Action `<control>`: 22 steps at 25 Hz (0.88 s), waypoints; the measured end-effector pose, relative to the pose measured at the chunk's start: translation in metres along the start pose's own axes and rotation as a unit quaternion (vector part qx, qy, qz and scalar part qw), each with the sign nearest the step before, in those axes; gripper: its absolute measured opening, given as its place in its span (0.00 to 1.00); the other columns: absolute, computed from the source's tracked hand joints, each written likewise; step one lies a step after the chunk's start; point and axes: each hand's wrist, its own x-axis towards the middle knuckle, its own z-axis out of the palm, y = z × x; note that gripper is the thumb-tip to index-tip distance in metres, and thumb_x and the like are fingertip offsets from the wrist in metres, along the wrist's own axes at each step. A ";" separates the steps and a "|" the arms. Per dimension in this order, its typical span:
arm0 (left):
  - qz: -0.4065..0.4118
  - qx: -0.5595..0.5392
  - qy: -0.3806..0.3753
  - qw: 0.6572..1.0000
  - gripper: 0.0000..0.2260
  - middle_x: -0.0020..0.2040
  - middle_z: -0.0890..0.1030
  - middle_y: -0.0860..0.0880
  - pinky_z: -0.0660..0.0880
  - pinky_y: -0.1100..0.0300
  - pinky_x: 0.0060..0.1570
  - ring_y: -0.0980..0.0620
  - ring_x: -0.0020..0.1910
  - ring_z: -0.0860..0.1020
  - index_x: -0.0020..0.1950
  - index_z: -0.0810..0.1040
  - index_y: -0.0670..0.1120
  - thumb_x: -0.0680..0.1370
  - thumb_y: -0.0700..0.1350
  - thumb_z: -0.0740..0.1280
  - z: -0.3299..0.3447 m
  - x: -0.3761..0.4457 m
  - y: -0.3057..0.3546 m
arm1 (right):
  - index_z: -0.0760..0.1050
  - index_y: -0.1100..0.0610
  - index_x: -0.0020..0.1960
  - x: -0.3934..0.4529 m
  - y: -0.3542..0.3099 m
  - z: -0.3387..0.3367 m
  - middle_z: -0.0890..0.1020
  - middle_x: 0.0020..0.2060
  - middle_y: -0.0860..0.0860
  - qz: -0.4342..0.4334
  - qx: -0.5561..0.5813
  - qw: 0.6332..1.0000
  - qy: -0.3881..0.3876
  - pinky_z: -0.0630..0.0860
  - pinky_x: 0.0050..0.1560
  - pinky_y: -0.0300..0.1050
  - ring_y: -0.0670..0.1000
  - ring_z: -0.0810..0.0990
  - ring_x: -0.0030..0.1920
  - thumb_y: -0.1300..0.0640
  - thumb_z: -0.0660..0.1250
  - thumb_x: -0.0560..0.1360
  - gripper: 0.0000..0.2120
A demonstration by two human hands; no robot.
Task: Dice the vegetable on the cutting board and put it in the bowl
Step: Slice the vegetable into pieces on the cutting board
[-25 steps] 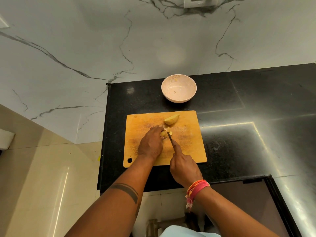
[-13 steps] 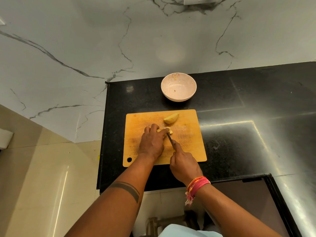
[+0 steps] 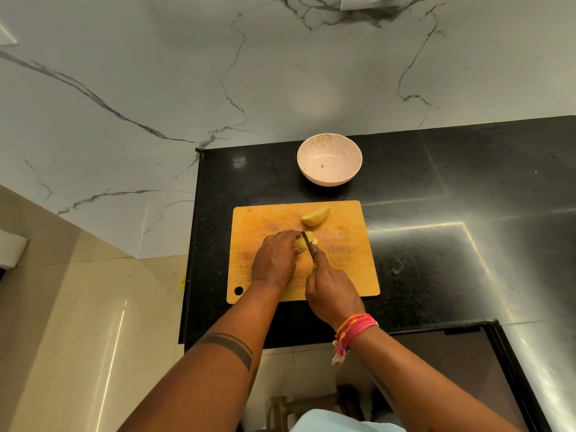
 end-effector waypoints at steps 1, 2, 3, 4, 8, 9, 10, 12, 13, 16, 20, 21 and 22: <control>0.000 0.002 -0.001 1.000 0.18 0.69 0.77 0.53 0.70 0.53 0.65 0.49 0.69 0.71 0.73 0.73 0.53 0.82 0.47 0.66 0.000 0.000 0.000 | 0.52 0.47 0.81 0.003 -0.001 0.000 0.81 0.39 0.55 -0.002 -0.006 1.000 -0.001 0.78 0.39 0.56 0.57 0.79 0.36 0.55 0.51 0.81 0.29; -0.001 0.003 -0.001 1.000 0.18 0.69 0.77 0.53 0.71 0.53 0.64 0.49 0.68 0.71 0.73 0.73 0.53 0.82 0.47 0.66 -0.001 0.001 0.000 | 0.52 0.47 0.81 0.006 -0.003 0.000 0.81 0.40 0.56 -0.002 -0.011 1.000 -0.004 0.78 0.39 0.55 0.57 0.79 0.37 0.55 0.51 0.81 0.29; -0.001 0.003 0.000 1.000 0.18 0.69 0.77 0.53 0.71 0.52 0.64 0.49 0.68 0.72 0.73 0.73 0.53 0.82 0.46 0.66 -0.001 0.001 0.001 | 0.52 0.47 0.81 0.010 -0.004 0.001 0.81 0.40 0.56 -0.002 -0.016 1.000 -0.006 0.77 0.39 0.54 0.58 0.79 0.38 0.55 0.52 0.81 0.29; 0.000 0.002 0.000 1.000 0.18 0.68 0.78 0.52 0.72 0.52 0.64 0.49 0.68 0.72 0.73 0.73 0.53 0.83 0.46 0.65 0.000 0.001 0.000 | 0.52 0.47 0.81 0.014 -0.005 0.001 0.81 0.41 0.57 -0.002 -0.022 1.000 -0.008 0.77 0.38 0.53 0.58 0.79 0.38 0.55 0.52 0.80 0.29; 0.013 -0.010 0.012 1.000 0.15 0.66 0.79 0.52 0.75 0.52 0.64 0.49 0.66 0.74 0.71 0.75 0.53 0.84 0.46 0.63 0.002 0.000 -0.002 | 0.50 0.50 0.82 0.035 -0.013 0.000 0.83 0.48 0.62 -0.006 -0.047 0.998 -0.028 0.72 0.41 0.51 0.63 0.81 0.46 0.55 0.52 0.81 0.30; 0.014 -0.012 0.015 1.000 0.15 0.65 0.80 0.52 0.75 0.52 0.63 0.49 0.65 0.74 0.70 0.76 0.53 0.84 0.47 0.62 0.002 0.000 -0.002 | 0.49 0.51 0.82 0.039 -0.015 0.000 0.83 0.49 0.63 -0.008 -0.057 0.998 -0.032 0.71 0.41 0.50 0.63 0.81 0.47 0.54 0.51 0.82 0.30; 0.012 -0.013 0.016 1.000 0.14 0.65 0.80 0.52 0.75 0.52 0.63 0.49 0.65 0.74 0.70 0.76 0.53 0.84 0.47 0.62 0.003 0.001 -0.002 | 0.48 0.51 0.82 0.040 -0.015 0.000 0.83 0.48 0.63 -0.012 -0.064 0.997 -0.034 0.70 0.41 0.49 0.63 0.82 0.47 0.54 0.51 0.82 0.30; 0.003 -0.014 0.017 1.000 0.14 0.65 0.80 0.52 0.75 0.52 0.63 0.49 0.65 0.74 0.69 0.76 0.53 0.84 0.47 0.61 0.004 0.003 -0.002 | 0.46 0.49 0.83 0.033 -0.011 0.002 0.82 0.45 0.62 -0.019 -0.067 0.997 -0.035 0.74 0.40 0.51 0.63 0.81 0.44 0.54 0.51 0.83 0.30; -0.002 -0.013 0.019 1.000 0.15 0.66 0.79 0.52 0.75 0.52 0.63 0.49 0.66 0.74 0.70 0.75 0.53 0.84 0.46 0.62 0.004 0.002 -0.001 | 0.45 0.49 0.83 0.024 -0.007 0.004 0.82 0.42 0.60 -0.023 -0.069 0.997 -0.037 0.75 0.40 0.52 0.61 0.80 0.41 0.54 0.51 0.83 0.31; -0.006 -0.009 0.022 1.000 0.17 0.69 0.78 0.52 0.72 0.52 0.66 0.49 0.69 0.72 0.72 0.74 0.53 0.83 0.46 0.64 0.006 0.001 -0.001 | 0.42 0.47 0.83 -0.008 0.009 0.008 0.79 0.39 0.55 -0.011 -0.093 0.994 -0.050 0.72 0.36 0.50 0.55 0.75 0.35 0.55 0.52 0.83 0.32; -0.013 -0.004 0.014 1.000 0.17 0.68 0.78 0.52 0.73 0.52 0.64 0.49 0.69 0.72 0.73 0.73 0.54 0.83 0.48 0.65 0.005 0.001 -0.001 | 0.44 0.46 0.83 -0.025 0.019 0.006 0.76 0.35 0.52 0.001 -0.086 0.995 -0.044 0.68 0.33 0.49 0.53 0.74 0.32 0.54 0.52 0.82 0.32; -0.014 -0.004 0.012 1.000 0.17 0.66 0.79 0.52 0.73 0.52 0.62 0.49 0.68 0.72 0.72 0.73 0.54 0.83 0.49 0.65 0.004 0.001 -0.001 | 0.46 0.45 0.83 -0.024 0.020 0.004 0.77 0.35 0.52 0.001 -0.076 0.996 -0.039 0.68 0.33 0.49 0.53 0.75 0.32 0.54 0.53 0.82 0.31; -0.016 -0.005 0.011 1.000 0.17 0.64 0.80 0.51 0.74 0.53 0.60 0.49 0.66 0.73 0.72 0.73 0.55 0.83 0.49 0.65 0.004 0.001 -0.001 | 0.47 0.45 0.82 -0.024 0.020 0.002 0.78 0.34 0.52 -0.001 -0.064 0.997 -0.034 0.68 0.32 0.48 0.53 0.76 0.32 0.54 0.53 0.82 0.30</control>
